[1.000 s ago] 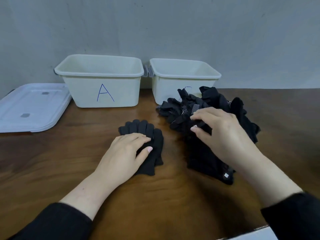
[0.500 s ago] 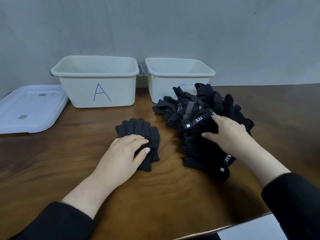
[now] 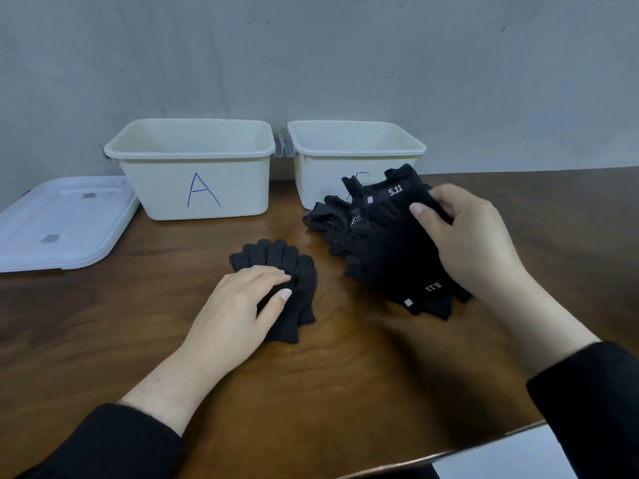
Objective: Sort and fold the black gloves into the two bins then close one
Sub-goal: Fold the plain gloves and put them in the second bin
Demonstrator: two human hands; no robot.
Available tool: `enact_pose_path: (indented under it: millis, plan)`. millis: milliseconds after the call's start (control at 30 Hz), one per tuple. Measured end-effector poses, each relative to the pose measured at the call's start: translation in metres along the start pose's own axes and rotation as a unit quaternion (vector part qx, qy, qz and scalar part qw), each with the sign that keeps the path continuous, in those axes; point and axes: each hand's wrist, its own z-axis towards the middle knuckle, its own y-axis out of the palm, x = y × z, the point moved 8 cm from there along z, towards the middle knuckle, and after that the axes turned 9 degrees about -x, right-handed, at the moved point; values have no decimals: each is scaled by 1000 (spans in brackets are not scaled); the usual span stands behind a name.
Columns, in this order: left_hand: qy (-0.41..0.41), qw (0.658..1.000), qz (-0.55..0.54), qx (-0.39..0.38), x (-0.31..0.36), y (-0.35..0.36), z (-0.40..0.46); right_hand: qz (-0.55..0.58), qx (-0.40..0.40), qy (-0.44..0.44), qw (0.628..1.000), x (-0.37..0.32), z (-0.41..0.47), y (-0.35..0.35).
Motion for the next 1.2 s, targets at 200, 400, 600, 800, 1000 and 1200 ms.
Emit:
enact_pose_path:
  millis: [200, 400, 600, 800, 1000, 1200]
  plan:
    - [-126, 914, -386, 7, 3, -9, 8, 244, -50, 12, 968, -35, -2, 36]
    - [-202, 788, -579, 53, -11, -27, -18, 319, -117, 10, 940, -65, -5, 103]
    - [-238, 754, -598, 129, -95, -93, -58, 392, -166, 21, 905, -90, -4, 153]
    - [-358, 924, -88, 99, -183, -128, -92, 457, -267, 71, 845, -121, -6, 211]
    - [-269, 915, -166, 250, -196, -134, -111, 472, -287, 101, 827, -136, -4, 250]
    - [-215, 904, -319, 186, -190, -121, -97, 428, -339, 70, 835, -158, 3, 275]
